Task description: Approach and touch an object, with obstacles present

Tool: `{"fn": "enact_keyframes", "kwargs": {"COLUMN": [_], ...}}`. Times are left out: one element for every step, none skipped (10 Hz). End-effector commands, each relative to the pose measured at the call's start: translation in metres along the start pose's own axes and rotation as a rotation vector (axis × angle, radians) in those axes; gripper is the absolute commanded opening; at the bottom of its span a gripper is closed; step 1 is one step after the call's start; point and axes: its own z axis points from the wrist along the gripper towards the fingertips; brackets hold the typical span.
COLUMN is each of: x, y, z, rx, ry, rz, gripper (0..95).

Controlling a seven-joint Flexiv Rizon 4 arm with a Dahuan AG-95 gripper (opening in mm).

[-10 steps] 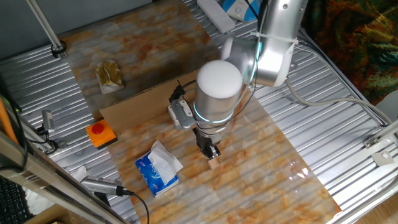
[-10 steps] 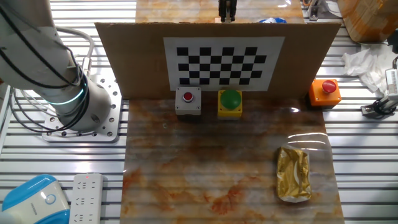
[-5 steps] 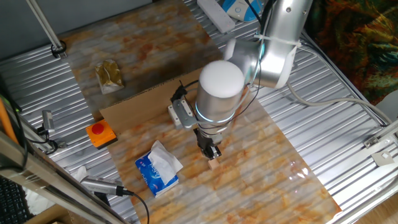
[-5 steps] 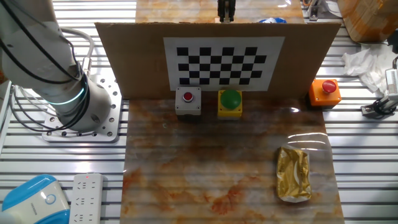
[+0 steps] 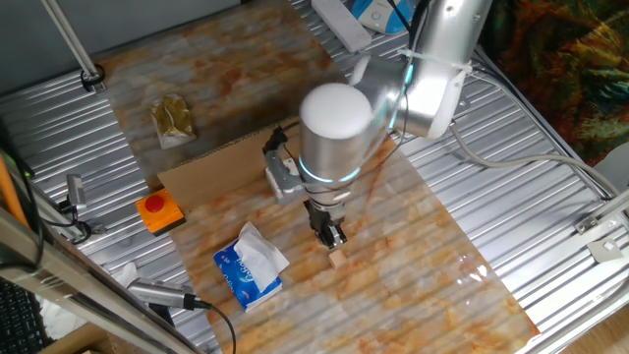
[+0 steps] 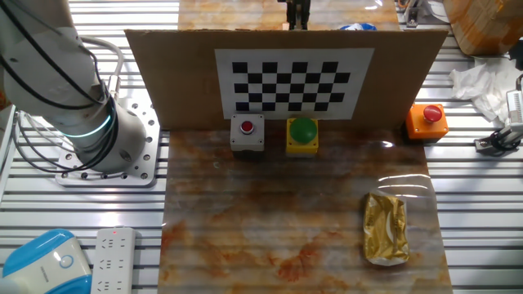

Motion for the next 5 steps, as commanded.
{"fn": "enact_keyframes", "kwargs": {"x": [-0.0015, -0.0015, -0.0015, -0.0015, -0.0015], "y": [0.0023, 0.0023, 0.0023, 0.0023, 0.0023], "z": [0.0021, 0.0021, 0.0021, 0.0021, 0.0021], "rx": [-0.011, -0.01, -0.01, -0.008, -0.008], "ry": [0.032, 0.035, 0.035, 0.035, 0.035], "rz": [0.014, 0.021, 0.024, 0.028, 0.031], "gripper": [0.0, 0.0, 0.0, 0.0, 0.0]}}
